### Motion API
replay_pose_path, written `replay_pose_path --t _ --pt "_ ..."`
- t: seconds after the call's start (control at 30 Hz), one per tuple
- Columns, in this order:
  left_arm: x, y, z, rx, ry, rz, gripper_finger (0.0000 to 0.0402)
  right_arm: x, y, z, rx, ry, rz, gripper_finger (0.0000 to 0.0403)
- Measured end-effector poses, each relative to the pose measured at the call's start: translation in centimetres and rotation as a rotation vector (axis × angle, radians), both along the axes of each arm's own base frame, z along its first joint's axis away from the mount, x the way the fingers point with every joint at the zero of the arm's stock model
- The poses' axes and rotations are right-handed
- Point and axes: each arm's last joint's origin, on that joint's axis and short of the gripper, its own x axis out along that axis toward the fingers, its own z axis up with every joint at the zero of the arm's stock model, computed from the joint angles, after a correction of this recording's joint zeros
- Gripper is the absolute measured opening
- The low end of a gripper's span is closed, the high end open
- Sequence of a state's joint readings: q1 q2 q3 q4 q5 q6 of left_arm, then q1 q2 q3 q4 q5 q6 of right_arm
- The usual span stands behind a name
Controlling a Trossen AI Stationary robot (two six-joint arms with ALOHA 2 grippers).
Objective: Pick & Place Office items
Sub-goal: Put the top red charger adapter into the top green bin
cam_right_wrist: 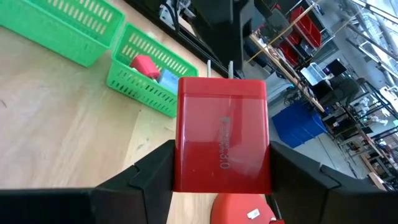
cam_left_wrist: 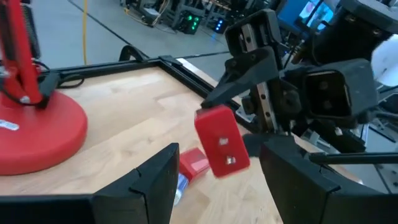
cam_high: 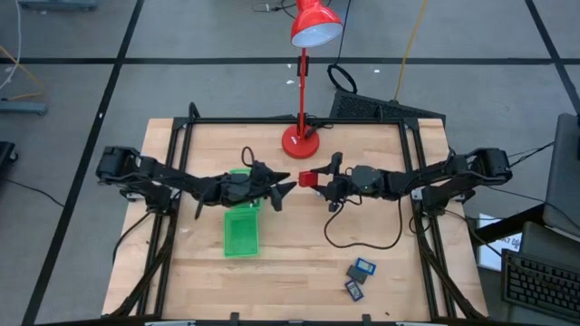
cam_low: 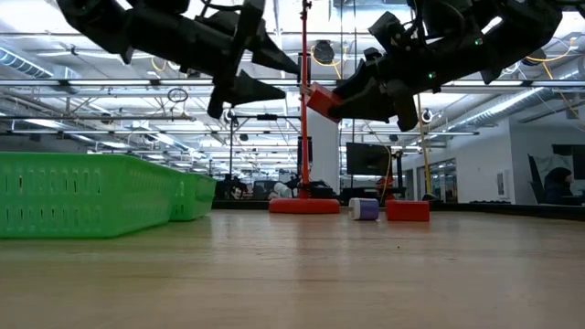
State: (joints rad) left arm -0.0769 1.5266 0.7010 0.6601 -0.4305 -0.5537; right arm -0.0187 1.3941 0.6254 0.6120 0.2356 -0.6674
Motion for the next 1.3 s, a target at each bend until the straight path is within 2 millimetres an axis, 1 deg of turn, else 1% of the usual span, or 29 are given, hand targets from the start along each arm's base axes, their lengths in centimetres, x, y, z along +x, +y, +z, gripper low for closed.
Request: replay_pose_path --t 0.23,0.37,0.73,1.13,1.3 --pt "1.9 -0.3 -0.7 -0.016 0.021 -0.047 0.0228 0.1 0.6 0.4 -0.007 -0.043 0.024 0.0212" --pt "2.7 -0.4 -0.5 -0.008 0.015 -0.063 0.0228 0.1 0.7 0.4 -0.008 -0.04 0.024 0.0212" --pt "2.9 -0.6 0.1 -0.015 -0.032 -0.098 0.0228 0.1 0.8 0.5 0.0 -0.058 0.026 0.0212" --pt "2.9 -0.5 0.1 -0.013 -0.037 -0.07 0.0228 0.2 0.8 1.0 0.0 -0.102 0.025 0.0212" --pt "2.9 -0.4 0.1 -0.013 -0.037 -0.062 0.0228 0.8 1.1 0.2 -0.006 -0.112 0.04 0.0212"
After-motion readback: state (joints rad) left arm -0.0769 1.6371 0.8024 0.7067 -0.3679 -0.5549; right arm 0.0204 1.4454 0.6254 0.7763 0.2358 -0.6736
